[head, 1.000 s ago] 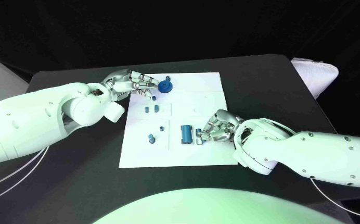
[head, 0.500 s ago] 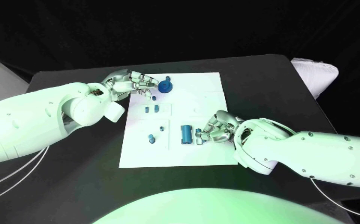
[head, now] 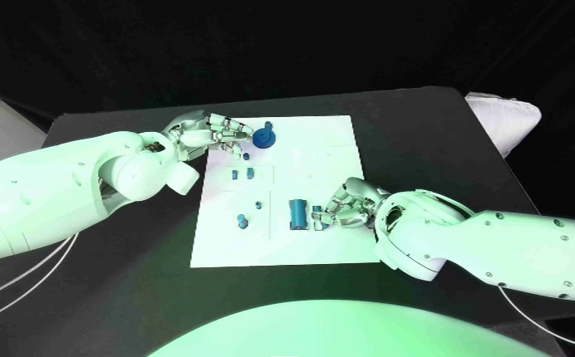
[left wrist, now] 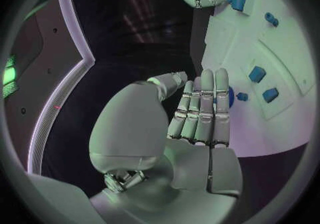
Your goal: Assemble the parts on the task board
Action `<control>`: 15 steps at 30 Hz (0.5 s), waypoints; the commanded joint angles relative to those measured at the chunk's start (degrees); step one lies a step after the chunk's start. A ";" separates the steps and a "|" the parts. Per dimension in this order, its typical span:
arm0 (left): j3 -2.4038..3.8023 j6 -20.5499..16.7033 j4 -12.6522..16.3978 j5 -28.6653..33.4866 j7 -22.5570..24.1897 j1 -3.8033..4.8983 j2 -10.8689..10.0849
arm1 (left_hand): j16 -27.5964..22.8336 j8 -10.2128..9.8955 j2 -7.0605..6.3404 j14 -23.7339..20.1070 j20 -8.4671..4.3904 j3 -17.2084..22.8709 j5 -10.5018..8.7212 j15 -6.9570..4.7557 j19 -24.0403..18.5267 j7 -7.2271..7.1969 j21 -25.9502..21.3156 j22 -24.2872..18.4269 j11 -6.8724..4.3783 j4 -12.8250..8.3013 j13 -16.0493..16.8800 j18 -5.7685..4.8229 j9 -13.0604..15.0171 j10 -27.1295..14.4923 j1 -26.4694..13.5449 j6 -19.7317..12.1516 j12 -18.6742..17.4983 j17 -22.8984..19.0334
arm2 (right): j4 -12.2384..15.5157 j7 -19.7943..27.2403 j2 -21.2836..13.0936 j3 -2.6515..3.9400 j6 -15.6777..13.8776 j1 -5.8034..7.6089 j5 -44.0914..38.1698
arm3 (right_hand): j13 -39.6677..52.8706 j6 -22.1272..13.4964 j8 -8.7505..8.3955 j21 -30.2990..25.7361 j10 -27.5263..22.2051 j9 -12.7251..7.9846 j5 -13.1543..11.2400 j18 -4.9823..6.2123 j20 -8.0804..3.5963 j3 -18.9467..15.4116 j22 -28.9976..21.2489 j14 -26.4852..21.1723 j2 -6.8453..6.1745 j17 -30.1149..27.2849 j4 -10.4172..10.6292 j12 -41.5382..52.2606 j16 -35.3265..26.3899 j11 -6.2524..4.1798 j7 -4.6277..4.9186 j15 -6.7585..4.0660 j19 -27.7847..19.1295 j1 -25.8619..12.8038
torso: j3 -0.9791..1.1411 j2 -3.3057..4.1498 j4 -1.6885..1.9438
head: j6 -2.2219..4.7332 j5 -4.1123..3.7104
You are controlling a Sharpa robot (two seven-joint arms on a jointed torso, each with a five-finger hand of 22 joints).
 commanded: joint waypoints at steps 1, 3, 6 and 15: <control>0.03 0.86 0.08 0.01 0.25 0.00 0.05 | -0.30 -0.33 0.18 -0.08 0.10 0.48 0.22 0.29 -0.32 0.03 0.22 0.06 -0.13 0.01 -0.03 0.76 -0.07 -0.41 -0.57 -0.31 0.32 0.09 | 0.43 0.60 -0.13 0.00 0.80 -0.10 -0.10 | 15.08 0.12 0.05 0.26 5.89 0.04 0.32 -0.38 -0.35 -0.50 15.06 6.08 0.04 15.06 0.00 0.20 0.23 -0.10 0.22 -0.21 6.00 -0.93 | 0.02 0.01 -0.03 | 0.02 0.00; 0.03 0.86 0.07 0.01 0.24 0.00 0.05 | -0.30 -0.33 0.18 -0.08 0.10 0.48 0.22 0.29 -0.32 0.03 0.22 0.06 -0.13 0.01 -0.03 0.76 -0.07 -0.41 -0.57 -0.31 0.32 0.09 | 0.55 0.68 -0.21 0.00 0.70 -0.11 -0.11 | 15.08 0.12 0.05 0.26 5.89 0.05 0.45 -0.38 -0.35 -0.56 15.06 6.08 0.07 15.06 -0.01 0.20 0.23 -0.10 0.21 -0.21 6.00 -1.08 | 0.02 0.02 -0.03 | 0.02 -0.01; 0.03 0.87 0.07 0.01 0.23 0.00 0.05 | -0.30 -0.33 0.18 -0.08 0.10 0.48 0.22 0.29 -0.32 0.03 0.22 0.06 -0.13 0.01 -0.03 0.76 -0.07 -0.41 -0.57 -0.31 0.32 0.09 | 0.70 0.77 -0.28 0.00 0.54 -0.12 -0.12 | 15.08 0.12 0.06 0.26 5.89 0.06 0.61 -0.38 -0.36 -0.58 15.06 6.08 0.16 15.06 -0.01 0.20 0.23 -0.11 0.20 -0.22 6.00 -1.22 | 0.01 0.02 0.01 | 0.02 -0.05; 0.03 0.85 0.09 0.01 0.22 0.00 -0.02 | -0.30 -0.33 0.18 -0.08 0.10 0.48 0.22 0.29 -0.32 0.03 0.22 0.06 -0.13 0.01 -0.03 0.76 -0.07 -0.41 -0.57 -0.31 0.32 0.09 | 0.86 1.15 -0.35 0.00 0.21 -0.12 -0.13 | 15.08 0.13 0.08 0.26 5.89 0.08 0.97 -0.38 -0.36 -0.53 15.06 6.08 0.43 15.06 -0.04 0.20 0.23 -0.13 0.18 -0.23 6.00 -1.40 | -0.01 0.03 0.03 | 0.02 -0.12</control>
